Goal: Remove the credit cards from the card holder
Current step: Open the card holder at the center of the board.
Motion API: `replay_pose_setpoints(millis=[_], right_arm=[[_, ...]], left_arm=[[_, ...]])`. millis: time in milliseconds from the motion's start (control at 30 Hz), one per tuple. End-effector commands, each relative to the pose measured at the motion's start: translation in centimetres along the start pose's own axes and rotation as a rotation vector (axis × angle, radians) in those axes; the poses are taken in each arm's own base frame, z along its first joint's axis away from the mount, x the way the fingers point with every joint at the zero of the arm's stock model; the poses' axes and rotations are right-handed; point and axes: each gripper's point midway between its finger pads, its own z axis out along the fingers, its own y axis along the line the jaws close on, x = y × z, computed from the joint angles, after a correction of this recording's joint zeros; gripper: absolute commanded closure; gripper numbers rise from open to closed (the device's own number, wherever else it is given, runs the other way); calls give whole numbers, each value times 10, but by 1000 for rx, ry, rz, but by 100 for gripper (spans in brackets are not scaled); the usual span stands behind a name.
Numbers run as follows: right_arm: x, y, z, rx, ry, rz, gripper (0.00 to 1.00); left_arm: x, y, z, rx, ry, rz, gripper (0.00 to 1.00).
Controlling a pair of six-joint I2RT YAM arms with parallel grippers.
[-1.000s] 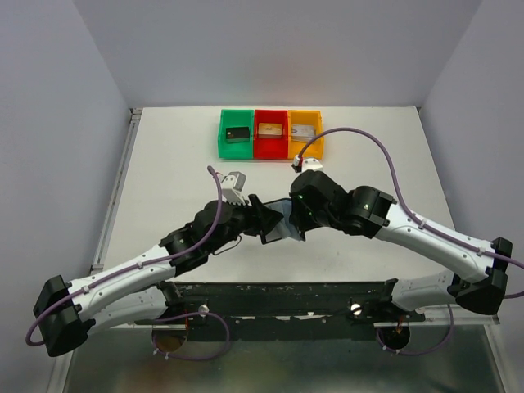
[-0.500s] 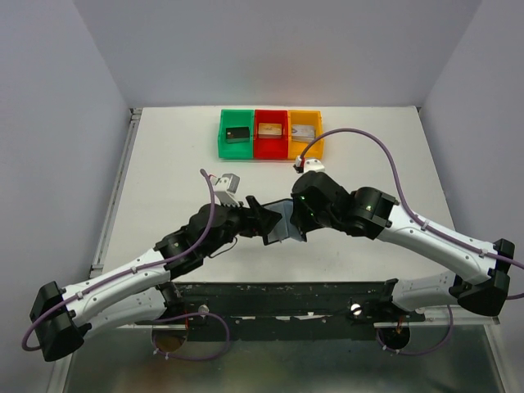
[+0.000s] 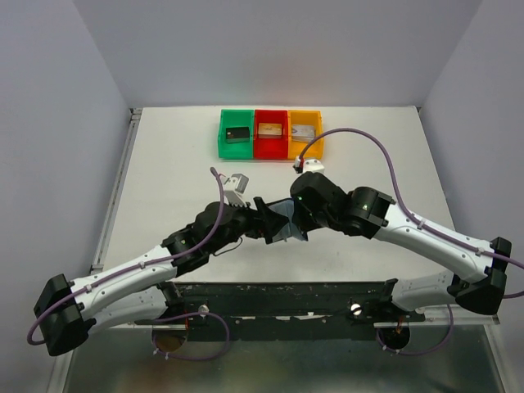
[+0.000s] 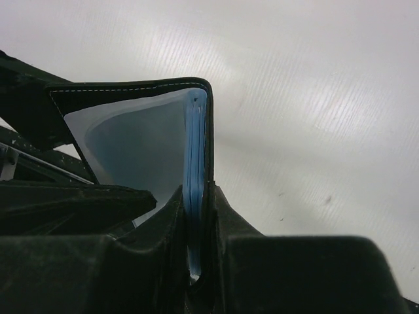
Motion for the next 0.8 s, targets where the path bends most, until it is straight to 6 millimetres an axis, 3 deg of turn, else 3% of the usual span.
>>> replay_pose_setpoints(millis=[0,267,467,667,733,767], right_arm=[[-3,-1,2,34,-4,-13,100],[-5,-1,-2,25,-10,-16,100],[-1,11,-6,-61,-8,0,100],[-3,27,-14,-156,-9,22,100],[-5,34,-18,-210,-22,33,100],[-5,38,-19,-244,-32,38,100]], left_arm=[[2,-16,4,47,38,-8,19],[2,-3,5,-42,50,24,39],[-4,2,-3,-54,13,43,74],[-1,8,-9,-65,19,63,81],[-2,3,-12,-37,21,76,89],[-3,1,-14,-23,22,84,97]])
